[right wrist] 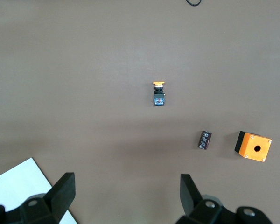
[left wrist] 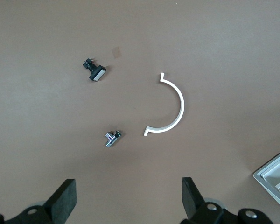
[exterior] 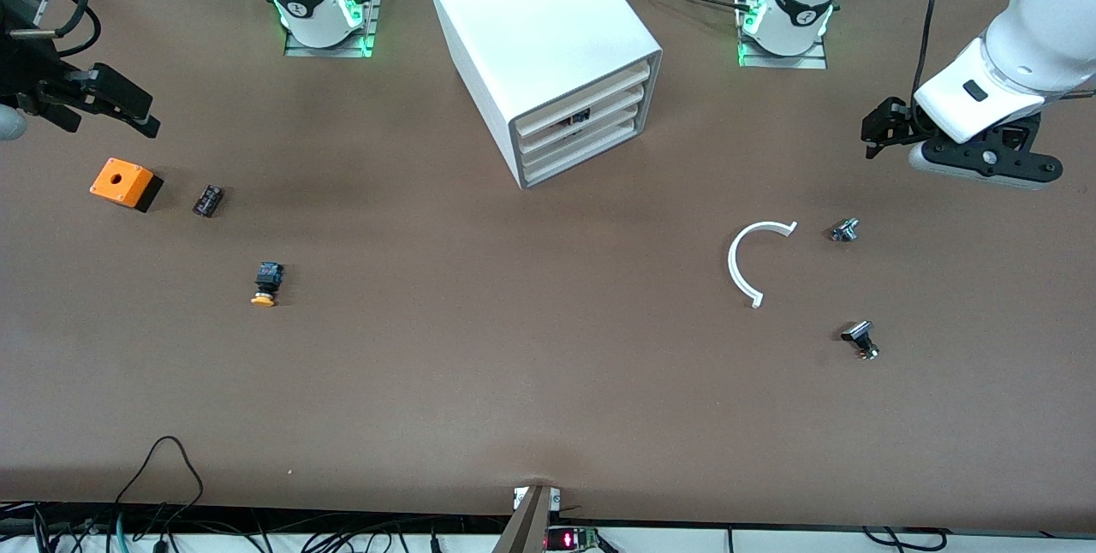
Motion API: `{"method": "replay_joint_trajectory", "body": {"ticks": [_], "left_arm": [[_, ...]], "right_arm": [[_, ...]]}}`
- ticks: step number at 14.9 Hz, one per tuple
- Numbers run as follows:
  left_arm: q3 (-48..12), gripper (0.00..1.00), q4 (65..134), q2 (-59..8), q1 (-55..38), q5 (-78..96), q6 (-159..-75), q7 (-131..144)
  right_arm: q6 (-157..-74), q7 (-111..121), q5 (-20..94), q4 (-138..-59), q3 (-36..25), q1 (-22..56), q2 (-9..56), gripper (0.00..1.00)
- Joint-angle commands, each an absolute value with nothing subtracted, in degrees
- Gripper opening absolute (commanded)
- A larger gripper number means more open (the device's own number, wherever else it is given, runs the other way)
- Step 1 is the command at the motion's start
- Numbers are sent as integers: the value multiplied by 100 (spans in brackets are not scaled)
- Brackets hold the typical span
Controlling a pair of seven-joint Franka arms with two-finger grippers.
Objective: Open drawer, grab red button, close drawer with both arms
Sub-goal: 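Move the left gripper to the drawer handle while the right gripper approaches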
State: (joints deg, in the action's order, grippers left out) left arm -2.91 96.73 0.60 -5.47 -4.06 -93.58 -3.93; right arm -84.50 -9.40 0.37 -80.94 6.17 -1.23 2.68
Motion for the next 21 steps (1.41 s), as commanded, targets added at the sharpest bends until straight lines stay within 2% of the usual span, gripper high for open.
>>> {"method": "replay_joint_trajectory", "body": {"ticks": [1,6,12,21], "left_arm": [[-308,99,9589,105,-563,-527,-9229,-343],[-308,99,9580,105,-563,-527,-9229,-343],[-290,99,9580,97,-563,-519,-9123,-352],[-351,99,9589,-132,-747,-98,-8684,-483]], "right_arm": [[-8428,-1001,149,-8190,650,-167,211,99],[-8446,-1028,97,-8182,642,-167,220,99],[-8604,-1019,79,-8472,650,-141,685,99],[-10361,-1836,97,-9606,694,298,1098,99]]}}
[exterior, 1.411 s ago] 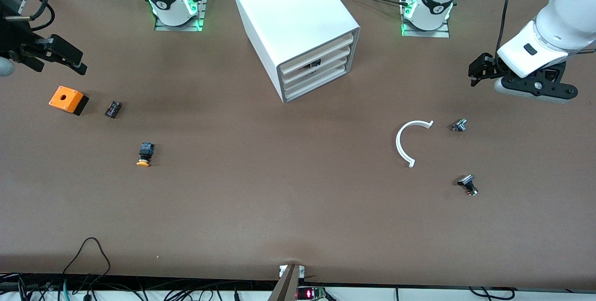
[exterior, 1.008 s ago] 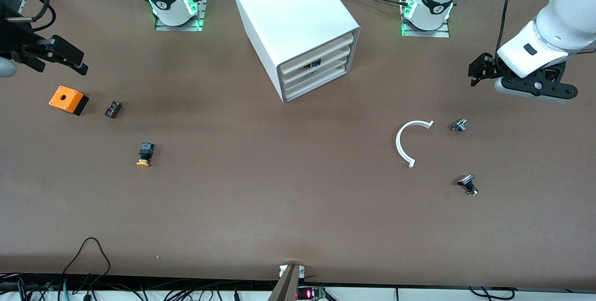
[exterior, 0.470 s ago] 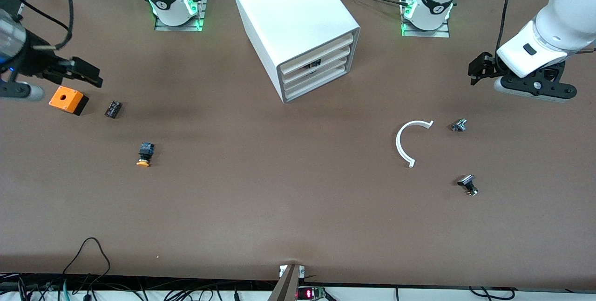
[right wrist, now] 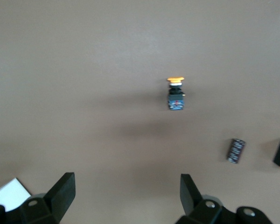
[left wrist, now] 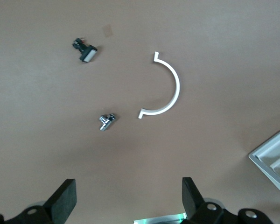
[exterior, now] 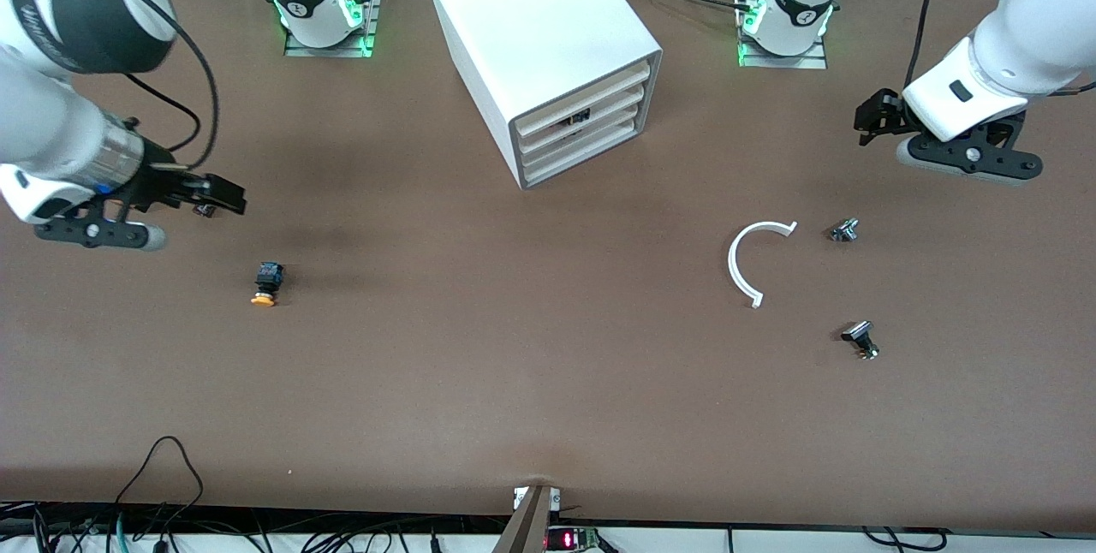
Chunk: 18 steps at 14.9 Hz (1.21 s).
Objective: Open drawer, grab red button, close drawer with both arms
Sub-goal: 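Move the left gripper to the drawer handle while the right gripper approaches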
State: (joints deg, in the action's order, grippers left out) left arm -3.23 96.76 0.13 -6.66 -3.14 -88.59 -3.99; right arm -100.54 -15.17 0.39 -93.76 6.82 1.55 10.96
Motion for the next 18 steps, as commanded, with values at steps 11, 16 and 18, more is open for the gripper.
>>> {"method": "replay_joint_trajectory", "body": {"ticks": [11,16,18], "left_arm": [[-352,100,9703,-1484,-624,3020,-8560,-1828],[-352,99,10324,-1907,-633,4838,-9104,-2658],[-360,99,11009,-1951,-703,5717,-9674,-3756]], "right_arm": [[-10881,-3865,79,-9475,694,1484,1705,99],[-10933,-4349,70,-9378,686,1845,1819,99],[-10986,-4630,79,-9299,694,1881,1907,99]]}}
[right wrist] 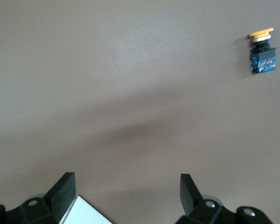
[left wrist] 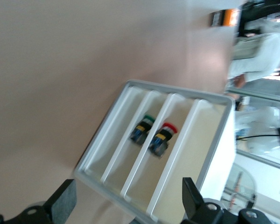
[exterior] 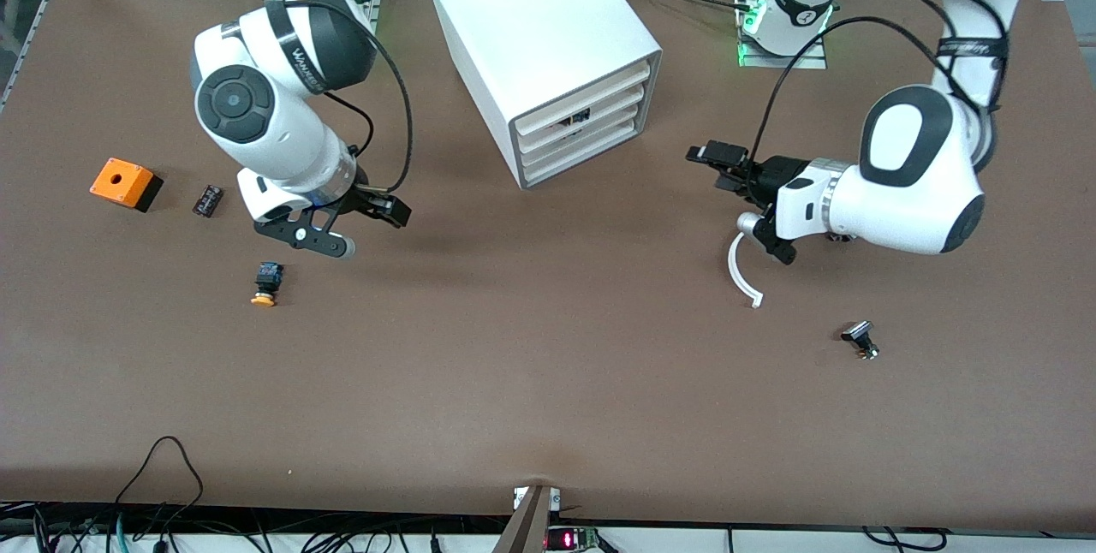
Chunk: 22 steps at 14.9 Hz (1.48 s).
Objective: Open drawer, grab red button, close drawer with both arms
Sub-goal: 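Grasp the drawer handle with the left gripper and pull the drawer out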
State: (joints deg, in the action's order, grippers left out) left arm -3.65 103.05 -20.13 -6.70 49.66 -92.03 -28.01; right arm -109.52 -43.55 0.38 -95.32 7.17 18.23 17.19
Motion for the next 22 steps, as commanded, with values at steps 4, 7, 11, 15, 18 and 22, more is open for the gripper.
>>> {"method": "replay_joint_trajectory", "body": {"ticks": [4,7,11,15,18,22], "left_arm": [[-439,95,11653,-2293,-817,6923,-9879,-5112],[-684,85,12101,-2417,-817,7487,-9861,-5756],[-923,69,12444,-2584,-817,7620,-9826,-6125],[-1142,61,12708,-2724,-817,7752,-9817,-6389],[-1379,58,12823,-2874,-817,7822,-9817,-6486],[-1398,2,12894,-3006,-817,7822,-9809,-6899]], "right_arm": [[-10978,-5298,79,-8983,694,2197,2188,99],[-10969,-5554,88,-8833,694,2320,2285,99],[-10916,-5914,88,-8482,686,2496,2469,99],[-10916,-6064,105,-8411,694,2557,2487,99],[-10898,-6249,114,-8315,694,2663,2522,99],[-10863,-6460,123,-8183,694,2698,2575,99]]}}
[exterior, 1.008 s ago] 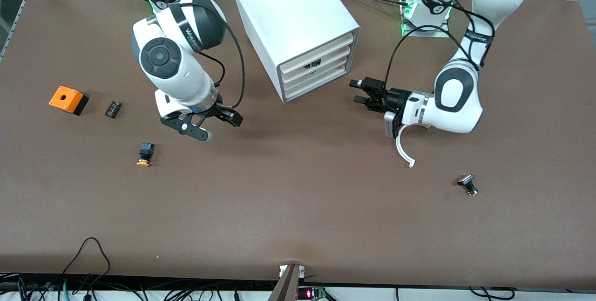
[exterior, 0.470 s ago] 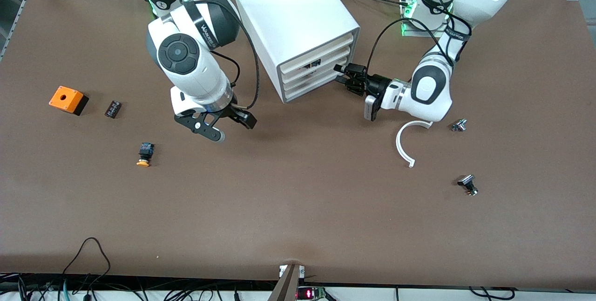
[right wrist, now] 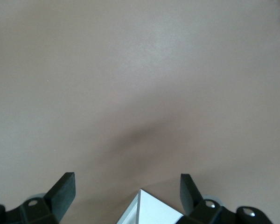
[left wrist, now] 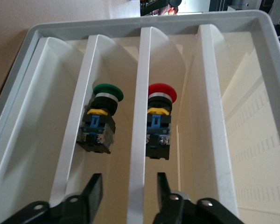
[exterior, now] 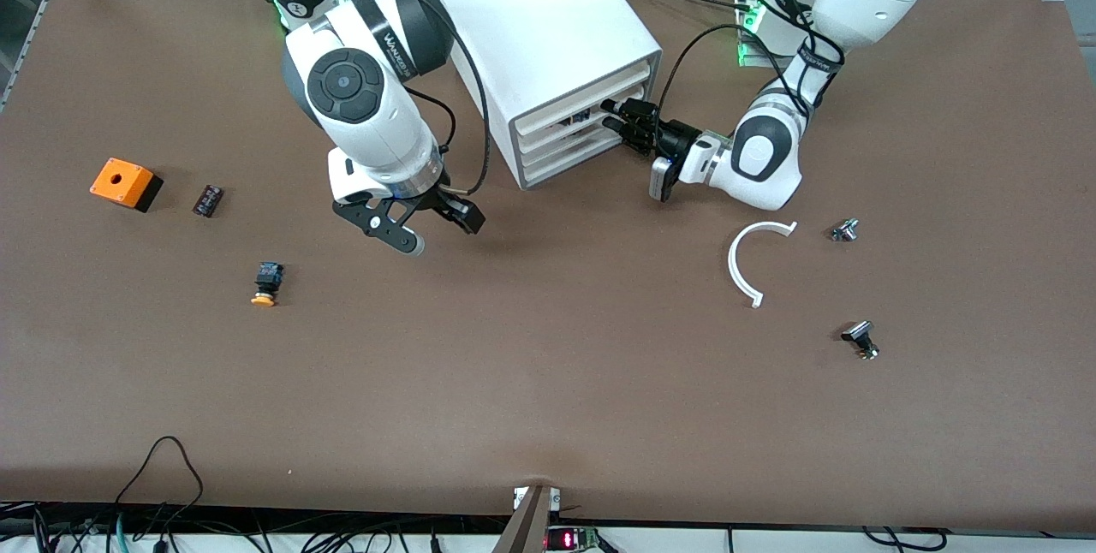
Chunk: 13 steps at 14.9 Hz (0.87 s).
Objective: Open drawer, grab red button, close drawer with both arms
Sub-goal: 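Grasp the drawer handle with the left gripper and pull the drawer out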
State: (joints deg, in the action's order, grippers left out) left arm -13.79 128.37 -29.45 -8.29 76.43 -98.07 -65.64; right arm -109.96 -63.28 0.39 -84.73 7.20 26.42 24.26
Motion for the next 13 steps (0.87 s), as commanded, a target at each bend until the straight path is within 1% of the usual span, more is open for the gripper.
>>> {"method": "replay_joint_trajectory", "body": {"ticks": [1,5,10,13], "left_arm": [[-1397,0,12885,-3006,-800,7822,-9809,-6899],[-1389,0,12841,-3006,-686,7822,-9651,-6812],[-1345,0,12630,-3006,-387,7734,-9519,-6566],[-1283,0,12175,-3084,-195,7332,-9519,-6172]], "right_arm": [[-10811,-6469,123,-8122,694,2698,2601,99],[-10433,-6573,123,-7674,694,2698,2759,99],[-10398,-6960,132,-7384,694,2786,2909,99],[-10397,-7460,123,-6971,694,2918,3163,99]]}}
